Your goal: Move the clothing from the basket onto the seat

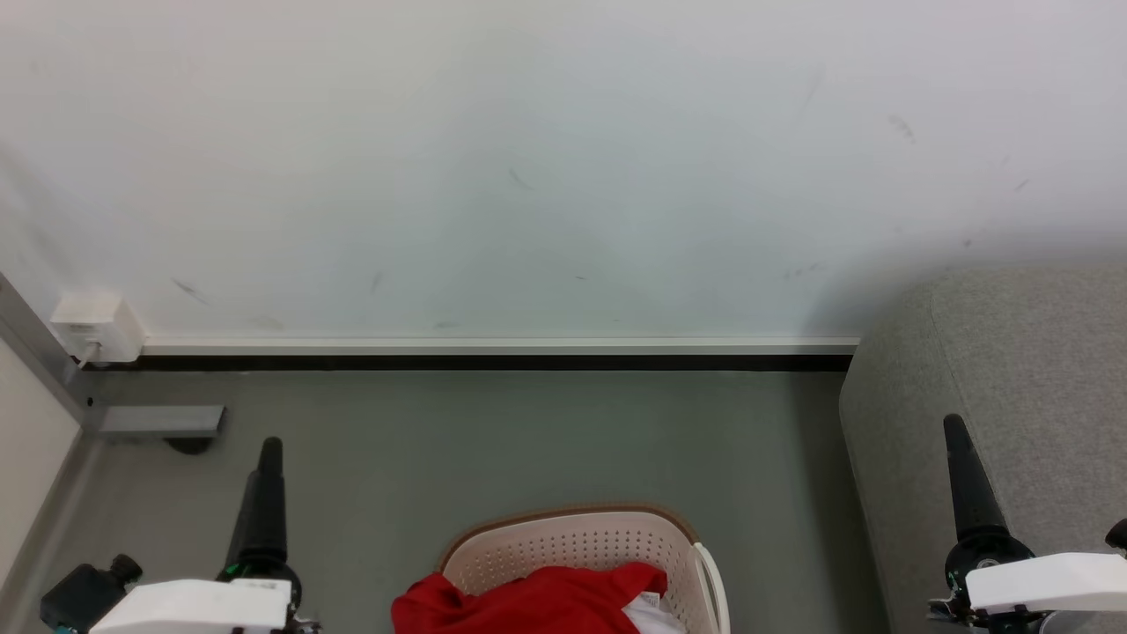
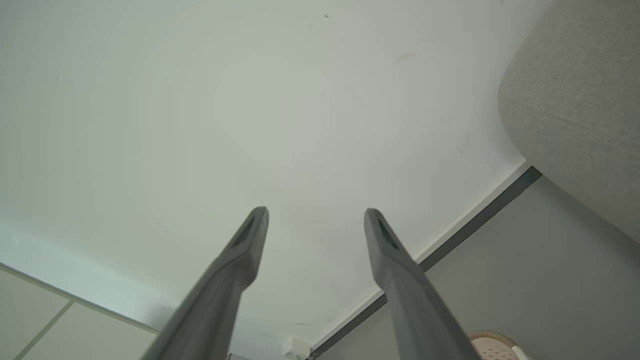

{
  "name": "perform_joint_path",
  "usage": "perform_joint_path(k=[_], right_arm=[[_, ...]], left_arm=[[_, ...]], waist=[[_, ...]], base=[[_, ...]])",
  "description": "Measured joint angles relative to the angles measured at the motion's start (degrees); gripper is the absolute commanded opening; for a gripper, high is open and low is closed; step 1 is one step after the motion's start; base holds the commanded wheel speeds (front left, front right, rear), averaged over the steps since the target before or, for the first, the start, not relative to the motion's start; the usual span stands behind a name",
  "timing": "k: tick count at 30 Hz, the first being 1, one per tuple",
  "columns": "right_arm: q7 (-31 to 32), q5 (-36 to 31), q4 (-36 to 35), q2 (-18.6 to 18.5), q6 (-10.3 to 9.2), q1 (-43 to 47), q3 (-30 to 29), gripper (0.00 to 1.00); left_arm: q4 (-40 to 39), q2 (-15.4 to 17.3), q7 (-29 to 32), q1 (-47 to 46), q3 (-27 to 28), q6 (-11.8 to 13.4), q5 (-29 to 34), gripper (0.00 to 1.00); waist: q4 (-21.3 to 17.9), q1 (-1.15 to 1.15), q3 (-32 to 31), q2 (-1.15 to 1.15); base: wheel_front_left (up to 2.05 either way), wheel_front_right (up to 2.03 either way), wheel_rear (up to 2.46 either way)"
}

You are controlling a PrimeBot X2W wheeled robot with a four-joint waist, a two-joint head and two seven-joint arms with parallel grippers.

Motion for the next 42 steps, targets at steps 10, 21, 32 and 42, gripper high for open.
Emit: perform_joint_path(k=[10,21,32,42], right_arm=[[-1.9,-10.5,1.6,-0.5,0.00,-0.2,2.2,1.00],[-3.6,-21.4,3.8,-0.8,0.00,-1.3,4.1,1.00],[-5.4,-28.8,4.0,-0.8,0.00,-1.8,4.9,1.00],[-6.7,-34.3,2.8,-0.6,0.00,-2.0,5.8,1.00]], left_arm=[[-1.0,0.0,-1.9,0.5,-2.2,3.3,15.7,1.00],[-1.1,0.1,-3.7,1.0,-3.4,5.3,25.5,1.00],[-0.5,0.1,-5.5,1.0,-4.0,6.3,32.6,1.00],[-0.5,0.2,-6.7,1.2,-4.1,7.4,38.7,1.00]], waist=[[-0.1,0.00,-0.1,0.00],[-0.2,0.00,-0.3,0.00],[-0.1,0.00,-0.2,0.00],[0.0,0.00,-0.2,0.00]], base=[[0.00,0.00,0.00],[0.00,0.00,0.00],[0.00,0.00,0.00],[0.00,0.00,0.00]])
